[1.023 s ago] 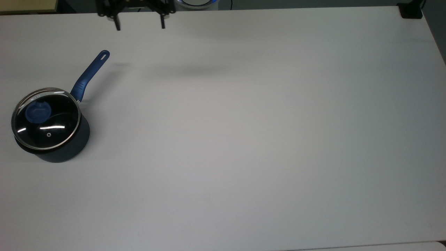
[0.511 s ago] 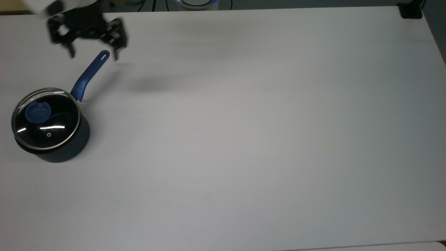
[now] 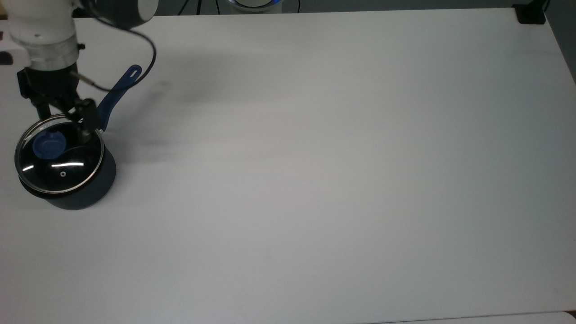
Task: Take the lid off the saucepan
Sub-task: 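Lower the gripper onto the blue knob and grasp it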
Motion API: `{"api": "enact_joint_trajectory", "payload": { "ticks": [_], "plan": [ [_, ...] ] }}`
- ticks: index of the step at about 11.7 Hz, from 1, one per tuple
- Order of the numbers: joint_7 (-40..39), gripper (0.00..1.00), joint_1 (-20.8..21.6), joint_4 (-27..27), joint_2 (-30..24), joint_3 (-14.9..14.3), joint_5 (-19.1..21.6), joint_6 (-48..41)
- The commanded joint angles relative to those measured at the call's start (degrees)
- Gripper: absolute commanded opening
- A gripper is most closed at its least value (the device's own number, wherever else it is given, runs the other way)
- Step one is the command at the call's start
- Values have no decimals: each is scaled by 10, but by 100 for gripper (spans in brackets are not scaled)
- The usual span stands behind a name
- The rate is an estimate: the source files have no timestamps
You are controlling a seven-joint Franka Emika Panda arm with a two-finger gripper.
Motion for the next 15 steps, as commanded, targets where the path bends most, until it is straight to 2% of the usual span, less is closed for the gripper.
{"api": "enact_joint_trajectory", "payload": {
  "ticks": [1,3,5,9,10,11,12,13,15],
  "plan": [
    [87,100,-10,-4,21,1,-11,57],
    [88,100,-18,-3,22,1,-14,74],
    [88,99,-21,-1,33,1,-39,76],
    [89,96,-21,1,42,1,-62,77],
    [89,90,-21,1,43,1,-64,77],
    [89,75,-21,2,45,1,-64,77],
    [88,52,-23,2,45,1,-60,77],
    [89,40,-27,4,43,1,-54,76],
    [89,34,-28,4,36,1,-54,74]
  ]
}}
